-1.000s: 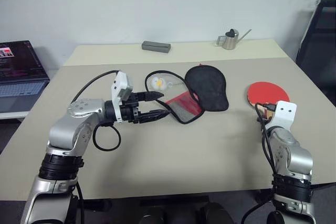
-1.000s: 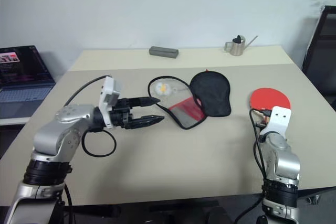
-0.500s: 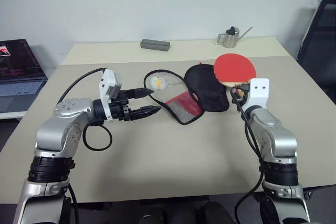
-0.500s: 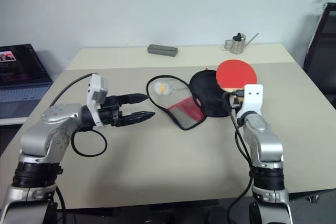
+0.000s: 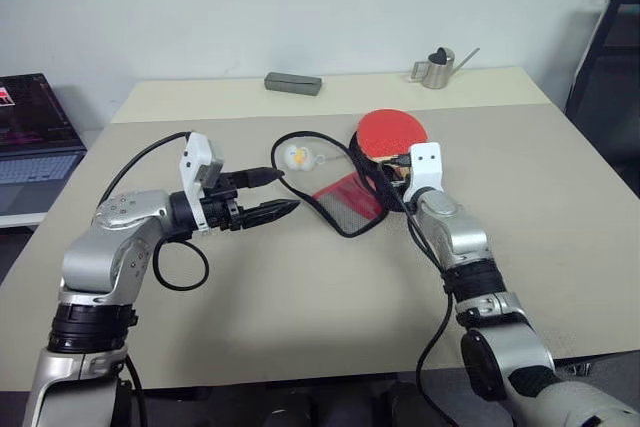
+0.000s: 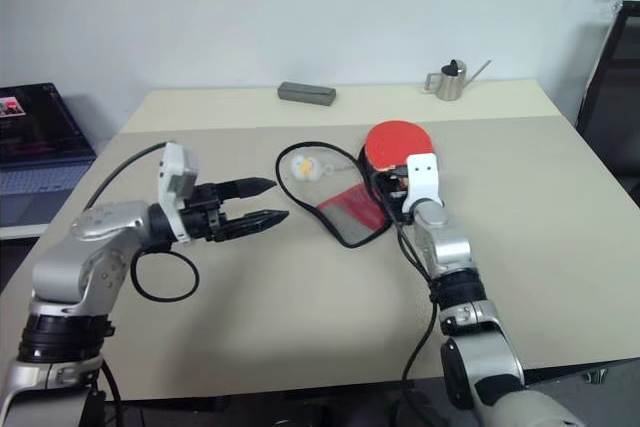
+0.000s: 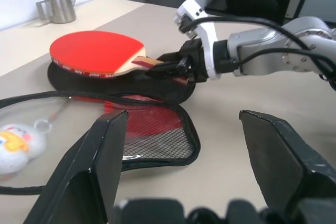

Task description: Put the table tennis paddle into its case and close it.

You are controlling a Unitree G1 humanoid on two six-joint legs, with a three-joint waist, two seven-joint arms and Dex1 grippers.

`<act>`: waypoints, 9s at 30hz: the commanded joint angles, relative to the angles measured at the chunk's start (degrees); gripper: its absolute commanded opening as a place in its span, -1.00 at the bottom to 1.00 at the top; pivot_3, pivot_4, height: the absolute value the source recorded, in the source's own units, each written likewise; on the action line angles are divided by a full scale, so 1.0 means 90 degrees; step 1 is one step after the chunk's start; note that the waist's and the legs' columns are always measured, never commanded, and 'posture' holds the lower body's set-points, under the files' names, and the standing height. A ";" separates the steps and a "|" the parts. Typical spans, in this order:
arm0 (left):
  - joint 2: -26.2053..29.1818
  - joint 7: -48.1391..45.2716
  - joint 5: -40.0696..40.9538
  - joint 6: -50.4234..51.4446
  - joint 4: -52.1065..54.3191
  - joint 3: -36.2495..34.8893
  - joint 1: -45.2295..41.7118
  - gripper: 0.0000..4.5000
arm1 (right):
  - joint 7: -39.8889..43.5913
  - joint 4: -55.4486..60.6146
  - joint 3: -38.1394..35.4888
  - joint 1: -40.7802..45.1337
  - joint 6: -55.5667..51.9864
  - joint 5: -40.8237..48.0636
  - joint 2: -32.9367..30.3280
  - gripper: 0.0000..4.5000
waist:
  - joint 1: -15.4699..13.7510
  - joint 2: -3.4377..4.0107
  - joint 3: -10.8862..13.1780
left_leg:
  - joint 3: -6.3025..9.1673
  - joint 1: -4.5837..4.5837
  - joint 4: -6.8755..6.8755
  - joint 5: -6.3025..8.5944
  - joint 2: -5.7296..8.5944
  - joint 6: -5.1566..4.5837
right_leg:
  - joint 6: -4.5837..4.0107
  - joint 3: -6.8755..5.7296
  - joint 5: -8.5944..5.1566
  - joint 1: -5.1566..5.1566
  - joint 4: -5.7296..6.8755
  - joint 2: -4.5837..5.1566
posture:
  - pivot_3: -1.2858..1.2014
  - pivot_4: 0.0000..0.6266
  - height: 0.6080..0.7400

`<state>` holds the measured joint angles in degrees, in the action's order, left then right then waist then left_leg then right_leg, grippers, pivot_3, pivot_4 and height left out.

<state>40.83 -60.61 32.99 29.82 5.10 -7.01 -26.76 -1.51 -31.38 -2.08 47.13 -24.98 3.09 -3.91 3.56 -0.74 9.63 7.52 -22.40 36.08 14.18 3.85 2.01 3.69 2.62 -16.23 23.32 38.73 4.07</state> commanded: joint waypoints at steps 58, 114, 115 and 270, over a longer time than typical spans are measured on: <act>0.0052 0.0058 0.0133 -0.0075 0.0279 -0.0121 0.0043 0.65 | 0.0222 -0.1398 -0.0058 0.0476 0.0738 -0.0295 -0.0005 0.97 | 0.0158 -0.0003 -0.0002 | 0.0003 0.0006 0.0006 -0.0011 -0.0006 0.0018 | -0.0002 -0.0002 0.0001 0.0000 0.0024 -0.0005 | 0.03 -0.52 1.00; 0.0051 0.0155 0.0000 -0.0150 0.0190 -0.0094 0.0089 0.65 | 0.0257 0.1691 -0.0073 -0.0574 -0.0936 0.0097 0.0198 0.91 | 0.0151 -0.0004 -0.0004 | 0.0006 0.0006 0.0011 -0.0013 -0.0011 0.0021 | -0.0006 -0.0005 0.0004 0.0000 0.0029 -0.0009 | 0.03 -0.52 1.00; 0.0035 0.0210 -0.0052 -0.0190 0.0130 -0.0110 0.0092 0.65 | 0.0323 0.2157 -0.0063 -0.0688 -0.1186 0.0175 0.0183 0.91 | 0.0147 -0.0004 -0.0004 | 0.0005 0.0006 0.0011 -0.0012 -0.0011 0.0021 | -0.0006 -0.0004 0.0004 0.0000 0.0029 -0.0009 | 0.03 -0.52 1.00; -0.0848 0.0335 -0.0339 -0.0186 -0.0728 -0.0208 -0.0587 0.65 | 0.2555 -0.4761 -0.1985 0.2125 0.0689 0.1230 -0.1263 -0.99 | 0.0178 -0.0032 -0.0004 | 0.0018 -0.0028 0.0095 -0.0011 0.0000 0.0017 | -0.0006 -0.0014 0.0026 -0.0007 0.0041 -0.0009 | 0.03 -0.52 1.00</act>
<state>31.93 -57.01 29.22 28.38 -4.26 -8.26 -31.81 22.03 -74.68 -19.59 65.32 -18.07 14.11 -15.83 5.16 -1.02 9.59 7.68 -22.65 36.94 14.08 3.84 2.16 3.64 2.50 -16.00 23.26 39.09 3.98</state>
